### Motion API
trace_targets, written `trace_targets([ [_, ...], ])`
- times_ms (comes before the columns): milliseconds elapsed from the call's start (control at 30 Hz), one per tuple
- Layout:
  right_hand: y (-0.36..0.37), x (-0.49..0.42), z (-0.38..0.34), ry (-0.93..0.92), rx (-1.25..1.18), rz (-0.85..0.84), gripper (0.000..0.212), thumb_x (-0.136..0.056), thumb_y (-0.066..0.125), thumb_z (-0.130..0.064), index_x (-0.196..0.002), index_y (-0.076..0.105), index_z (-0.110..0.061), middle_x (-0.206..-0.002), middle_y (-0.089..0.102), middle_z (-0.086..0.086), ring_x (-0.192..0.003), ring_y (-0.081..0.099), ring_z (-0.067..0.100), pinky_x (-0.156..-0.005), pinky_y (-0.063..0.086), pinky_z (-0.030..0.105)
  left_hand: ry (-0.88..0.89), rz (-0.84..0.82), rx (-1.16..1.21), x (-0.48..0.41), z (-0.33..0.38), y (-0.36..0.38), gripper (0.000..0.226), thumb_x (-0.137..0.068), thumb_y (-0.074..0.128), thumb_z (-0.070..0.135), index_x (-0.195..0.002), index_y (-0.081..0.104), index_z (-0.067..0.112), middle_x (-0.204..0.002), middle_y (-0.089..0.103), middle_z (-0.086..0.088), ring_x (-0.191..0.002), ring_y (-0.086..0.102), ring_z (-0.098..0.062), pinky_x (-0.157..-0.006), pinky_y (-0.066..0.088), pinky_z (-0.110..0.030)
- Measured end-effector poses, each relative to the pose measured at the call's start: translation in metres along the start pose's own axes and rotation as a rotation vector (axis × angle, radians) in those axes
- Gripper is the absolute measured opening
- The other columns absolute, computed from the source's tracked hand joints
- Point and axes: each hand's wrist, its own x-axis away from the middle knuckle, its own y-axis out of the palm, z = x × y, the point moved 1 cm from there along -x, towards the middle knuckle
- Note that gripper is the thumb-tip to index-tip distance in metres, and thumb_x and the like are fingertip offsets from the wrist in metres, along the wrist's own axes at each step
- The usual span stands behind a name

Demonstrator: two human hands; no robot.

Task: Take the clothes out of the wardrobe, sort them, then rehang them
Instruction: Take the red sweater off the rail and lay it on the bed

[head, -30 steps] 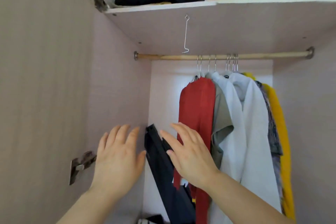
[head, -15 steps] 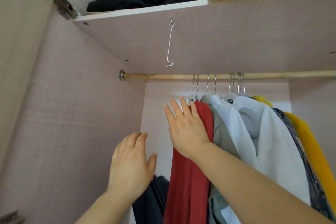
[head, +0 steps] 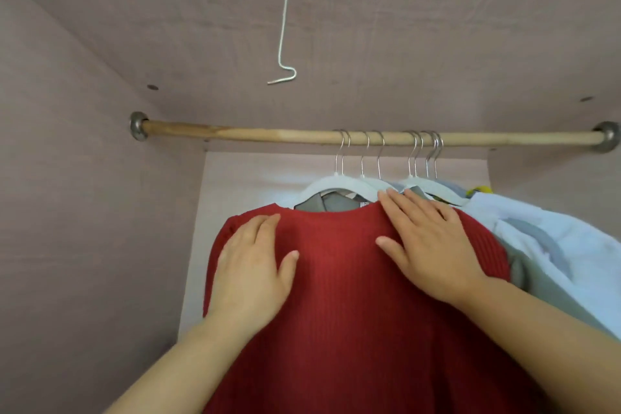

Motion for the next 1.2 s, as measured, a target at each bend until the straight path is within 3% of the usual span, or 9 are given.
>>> trace_targets([
  [100, 0.000, -0.029, -0.015, 0.104, -0.020, 0.066, 0.054, -0.090, 0.030, -0.049, -0.131, 0.049, -0.019, -0.129, 0.057, -0.003, -0.119, 0.052, 0.022, -0.093, 0.037, 0.043, 0.047, 0.023, 0.054, -0.037, -0.005, 0.014, 0.056, -0.091, 0.049, 0.033, -0.141, 0.032, 0.014, -0.144, 0.036, -0.003, -0.134, 0.031, -0.020, -0.109, 0.023, -0.031],
  [200, 0.006, -0.055, -0.021, 0.137, -0.017, -0.011, 0.043, -0.096, 0.034, -0.045, -0.135, 0.039, -0.029, -0.136, 0.048, -0.010, -0.129, 0.037, 0.015, -0.102, 0.024, 0.042, 0.070, 0.010, 0.087, -0.067, -0.010, 0.028, 0.055, -0.094, 0.044, 0.032, -0.144, 0.027, 0.015, -0.148, 0.032, -0.002, -0.136, 0.027, -0.019, -0.110, 0.019, -0.030],
  [300, 0.011, -0.064, -0.020, 0.152, 0.002, 0.010, 0.034, -0.094, 0.039, -0.042, -0.125, 0.047, -0.032, -0.124, 0.056, -0.011, -0.120, 0.045, 0.013, -0.099, 0.026, 0.038, 0.064, -0.056, 0.085, -0.086, -0.016, 0.043, 0.052, -0.096, 0.039, 0.032, -0.144, 0.028, 0.016, -0.147, 0.036, -0.001, -0.135, 0.030, -0.019, -0.112, 0.019, -0.034],
  [400, 0.013, -0.069, -0.021, 0.135, 0.009, 0.050, 0.030, -0.095, 0.040, -0.039, -0.120, 0.051, -0.028, -0.117, 0.061, -0.008, -0.113, 0.052, 0.017, -0.092, 0.031, 0.035, 0.081, -0.100, 0.077, -0.096, -0.023, 0.054, 0.041, -0.095, 0.039, 0.033, -0.134, 0.043, 0.023, -0.133, 0.053, 0.001, -0.124, 0.044, -0.021, -0.106, 0.029, -0.042],
  [500, 0.007, -0.082, -0.022, 0.135, 0.003, 0.077, 0.030, -0.095, 0.039, -0.039, -0.119, 0.052, -0.025, -0.115, 0.060, -0.004, -0.109, 0.052, 0.022, -0.073, 0.036, 0.032, 0.093, -0.039, 0.115, -0.102, -0.027, 0.052, 0.036, -0.094, 0.042, 0.032, -0.128, 0.050, 0.025, -0.120, 0.061, -0.002, -0.114, 0.051, -0.025, -0.099, 0.034, -0.037],
  [667, -0.007, -0.088, -0.035, 0.102, -0.088, 0.225, 0.029, -0.093, 0.048, -0.036, -0.117, 0.059, -0.023, -0.110, 0.063, 0.000, -0.107, 0.051, 0.025, -0.070, 0.044, 0.035, 0.118, 0.129, 0.251, -0.101, -0.035, 0.029, 0.036, -0.090, 0.044, 0.028, -0.123, 0.057, 0.022, -0.114, 0.064, -0.006, -0.108, 0.055, -0.029, -0.091, 0.038, -0.037],
  [867, -0.010, -0.052, -0.069, -0.021, -0.203, 0.367, 0.025, -0.082, 0.066, -0.028, -0.106, 0.066, -0.022, -0.093, 0.069, 0.000, -0.085, 0.061, 0.028, -0.058, 0.049, 0.032, 0.025, 0.165, 0.321, -0.044, -0.059, 0.009, 0.041, -0.081, 0.046, 0.029, -0.117, 0.063, 0.023, -0.106, 0.067, 0.000, -0.102, 0.057, -0.021, -0.090, 0.044, -0.037],
  [1033, -0.011, -0.007, -0.108, -0.136, -0.295, 0.384, 0.033, -0.082, 0.048, -0.037, -0.103, 0.069, -0.022, -0.085, 0.069, -0.005, -0.073, 0.061, 0.024, -0.054, 0.049, 0.025, -0.083, 0.213, 0.260, 0.039, -0.077, -0.013, 0.035, -0.081, 0.051, 0.029, -0.113, 0.065, 0.025, -0.097, 0.067, 0.007, -0.091, 0.058, -0.011, -0.085, 0.047, -0.038],
  [1200, -0.012, 0.051, -0.145, -0.188, -0.545, 0.375, 0.031, -0.081, 0.051, -0.035, -0.104, 0.069, -0.024, -0.088, 0.068, -0.009, -0.074, 0.053, 0.017, -0.056, 0.043, 0.026, -0.136, 0.241, 0.020, 0.133, -0.073, -0.052, 0.037, -0.084, 0.043, 0.037, -0.120, 0.051, 0.034, -0.090, 0.065, 0.011, -0.082, 0.052, -0.005, -0.075, 0.046, -0.034],
])
